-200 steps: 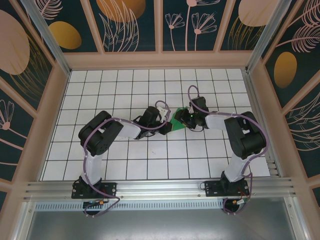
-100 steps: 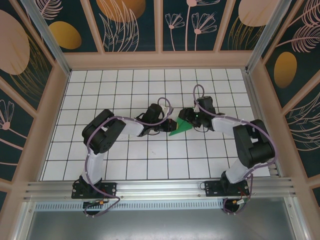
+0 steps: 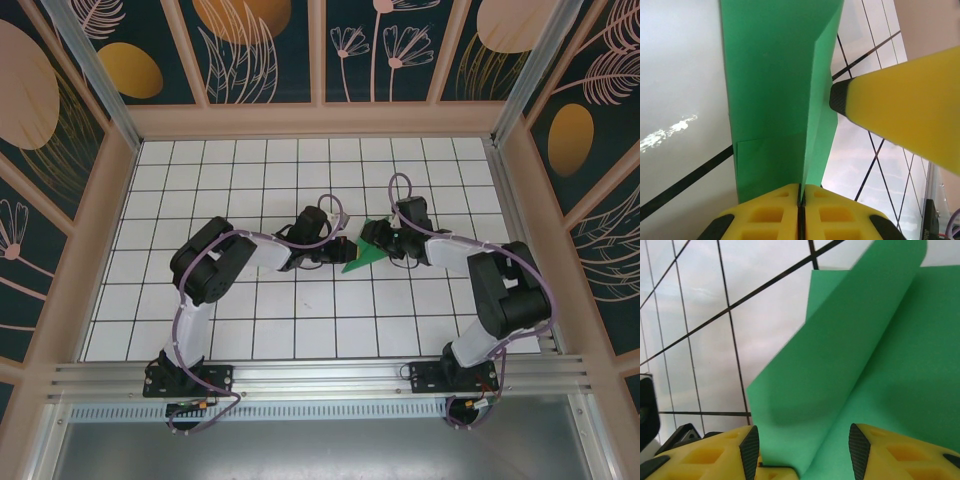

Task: Fold a paper plane with a square sheet of paper (pick it up from the middle)
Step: Fourth fold the wing at the center of the table.

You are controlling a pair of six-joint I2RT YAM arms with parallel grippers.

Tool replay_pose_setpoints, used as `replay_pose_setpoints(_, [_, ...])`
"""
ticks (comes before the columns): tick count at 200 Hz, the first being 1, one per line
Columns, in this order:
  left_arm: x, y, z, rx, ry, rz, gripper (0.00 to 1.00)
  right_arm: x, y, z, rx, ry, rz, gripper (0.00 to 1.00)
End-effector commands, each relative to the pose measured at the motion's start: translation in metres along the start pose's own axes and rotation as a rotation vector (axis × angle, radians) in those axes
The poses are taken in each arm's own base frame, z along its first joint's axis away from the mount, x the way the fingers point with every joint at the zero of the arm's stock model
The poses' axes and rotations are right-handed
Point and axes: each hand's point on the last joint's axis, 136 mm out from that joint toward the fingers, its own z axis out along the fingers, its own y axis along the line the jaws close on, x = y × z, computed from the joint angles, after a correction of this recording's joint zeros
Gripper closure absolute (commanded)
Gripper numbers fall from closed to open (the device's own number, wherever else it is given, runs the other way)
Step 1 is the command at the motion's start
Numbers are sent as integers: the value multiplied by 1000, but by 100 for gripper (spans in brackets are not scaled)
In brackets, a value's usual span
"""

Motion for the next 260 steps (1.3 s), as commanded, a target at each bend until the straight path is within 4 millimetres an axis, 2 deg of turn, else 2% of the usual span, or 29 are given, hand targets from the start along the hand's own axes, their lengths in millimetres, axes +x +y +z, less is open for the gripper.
replay_pose_setpoints(1, [4,3,7,3,30,-41,88,1,-12,5,37,5,20,48])
replay_pose_setpoints(89, [-1,7,7,-7,15,-59,86,8,-35,17,132,41,70,53])
replay_pose_setpoints(154, [-5,2,2,7,-2,-49,77,20,-59,21,228,75,140,54])
replay_pose_setpoints(221, [-10,-4,-16,-3,-48,-14,66,22,-64,22,250,81,156,53])
replay_pose_setpoints(260, [-15,-11,-24,4,-85,27,65,24,-66,24,258,85,162,53])
